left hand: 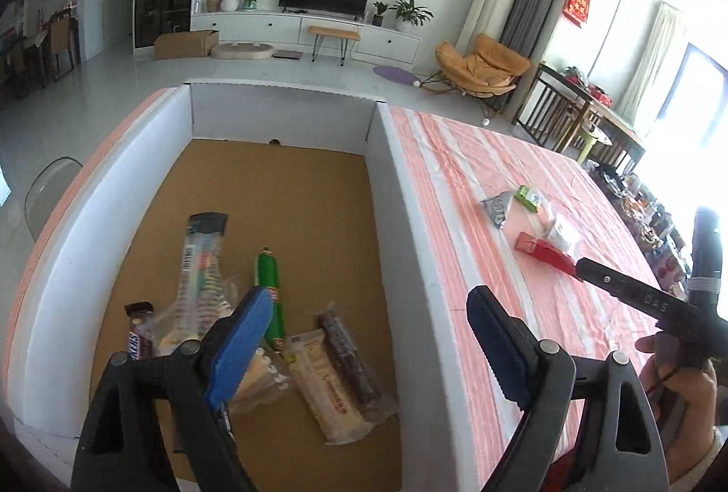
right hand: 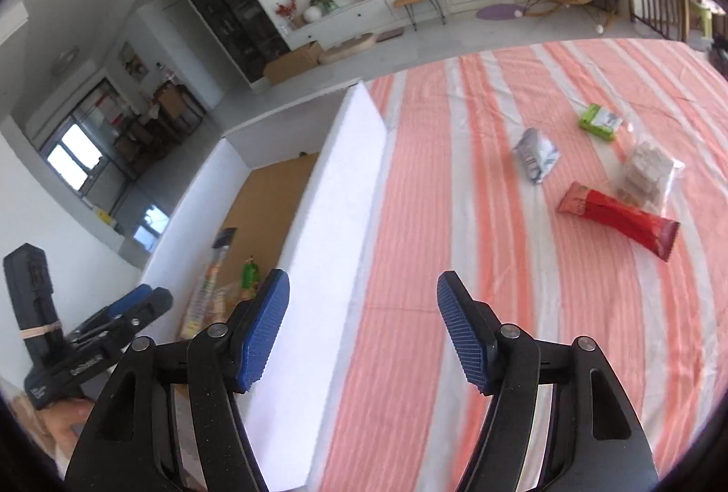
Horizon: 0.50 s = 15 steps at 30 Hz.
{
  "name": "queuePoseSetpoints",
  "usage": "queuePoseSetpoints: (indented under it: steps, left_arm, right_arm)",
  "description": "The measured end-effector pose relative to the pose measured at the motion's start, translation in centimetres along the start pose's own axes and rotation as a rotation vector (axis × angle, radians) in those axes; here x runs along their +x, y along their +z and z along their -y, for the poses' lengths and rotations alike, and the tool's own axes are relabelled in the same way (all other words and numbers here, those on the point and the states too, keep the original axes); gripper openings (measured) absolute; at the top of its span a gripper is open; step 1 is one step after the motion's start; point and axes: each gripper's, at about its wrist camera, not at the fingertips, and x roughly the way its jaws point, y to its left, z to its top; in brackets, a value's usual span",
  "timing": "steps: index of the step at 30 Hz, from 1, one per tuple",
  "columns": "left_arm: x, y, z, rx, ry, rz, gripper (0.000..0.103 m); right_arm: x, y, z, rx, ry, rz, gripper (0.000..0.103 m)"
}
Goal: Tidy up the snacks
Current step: 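Bring both open grippers back over the remaining snacks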
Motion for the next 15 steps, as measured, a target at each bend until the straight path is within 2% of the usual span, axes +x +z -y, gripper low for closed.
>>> queuePoseSetpoints:
  steps: [2,3,6,8,10,12,15]
  left_arm:
    - [0.2,-0.3,3.9,0.058,-0.076,-0.024,0.087]
    - [0.4,-0.6,5.9,0.093,-0.117,-0.042,0.088]
    - [2.0,-1.7,11.9,0.203,-0.229,-0.135,0.092]
    - [3.9,-2.8,15.2,0.247,-0.264,-0.205,0.092]
    - [6.0,-3.7,17.6,0.277,-0.266,-0.235,0.092]
    - [8.3,-4.5,19.2,0.29,-0.229,-0.232,0.092]
    - [12.7,-4.9,19.9,0.267,-0.156,-0.231,0.092]
  right_arm:
    - [-0.2,-0.7,4.9,0.035,-0.198,0.001,0.074]
    - [-0.3,-1.1,7.3,0.058,-0.27,-0.008,0.074]
    - [-0.6,-2.4,13.8,0.08,-0.441,-0.077,0.074]
    - [-1.3,-3.8,17.4,0.089,-0.514,-0.132,0.074]
    - [-1.6,-5.3,20.1,0.109,-0.543,-0.176,0.074]
    - [-1.6,-6.5,21.8,0.122,-0.54,-0.19,0.074]
    - [-2.2,-7.1,23.3,0.176,-0.472,-0.158,0.075]
